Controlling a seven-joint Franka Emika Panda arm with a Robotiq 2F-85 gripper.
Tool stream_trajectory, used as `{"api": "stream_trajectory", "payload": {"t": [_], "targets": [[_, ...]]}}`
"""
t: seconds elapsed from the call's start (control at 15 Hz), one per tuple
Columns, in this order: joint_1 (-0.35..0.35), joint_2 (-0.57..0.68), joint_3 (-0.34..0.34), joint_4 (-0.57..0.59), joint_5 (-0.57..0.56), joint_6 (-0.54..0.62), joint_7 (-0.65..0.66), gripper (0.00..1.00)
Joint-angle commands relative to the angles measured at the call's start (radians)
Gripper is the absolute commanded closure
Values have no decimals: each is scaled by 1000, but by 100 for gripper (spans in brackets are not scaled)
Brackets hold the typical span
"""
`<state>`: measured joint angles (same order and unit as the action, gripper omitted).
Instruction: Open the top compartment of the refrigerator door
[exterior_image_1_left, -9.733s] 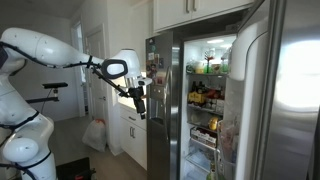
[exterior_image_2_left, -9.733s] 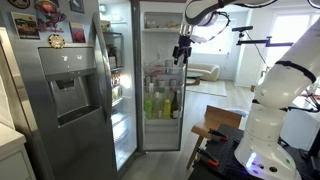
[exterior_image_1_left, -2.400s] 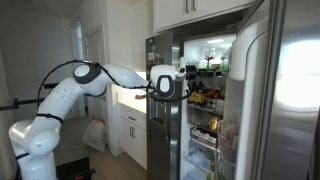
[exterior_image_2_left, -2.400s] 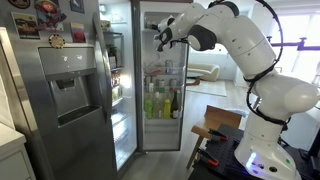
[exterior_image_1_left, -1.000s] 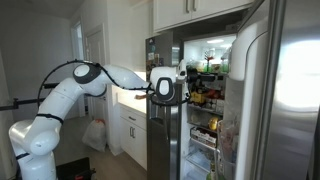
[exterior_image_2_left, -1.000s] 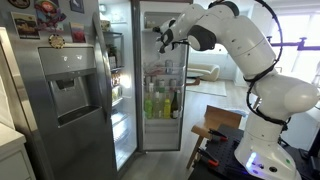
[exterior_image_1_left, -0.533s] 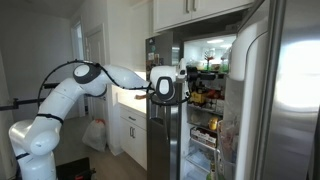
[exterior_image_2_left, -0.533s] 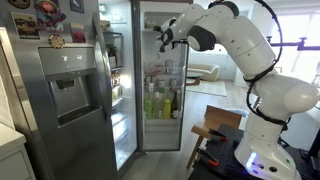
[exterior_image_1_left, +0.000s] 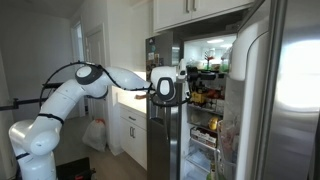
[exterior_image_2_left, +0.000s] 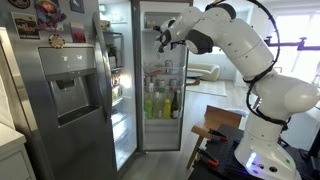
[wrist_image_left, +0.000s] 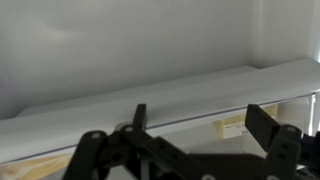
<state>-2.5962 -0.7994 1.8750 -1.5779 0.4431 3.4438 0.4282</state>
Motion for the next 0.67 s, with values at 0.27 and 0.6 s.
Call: {"api": "stream_trajectory", "payload": {"t": [0.27,0.6], "targets": [[-13,-80,-67,80,69,-26,66,0],[-13,-89,-78,90,83,-28,79,0]]}}
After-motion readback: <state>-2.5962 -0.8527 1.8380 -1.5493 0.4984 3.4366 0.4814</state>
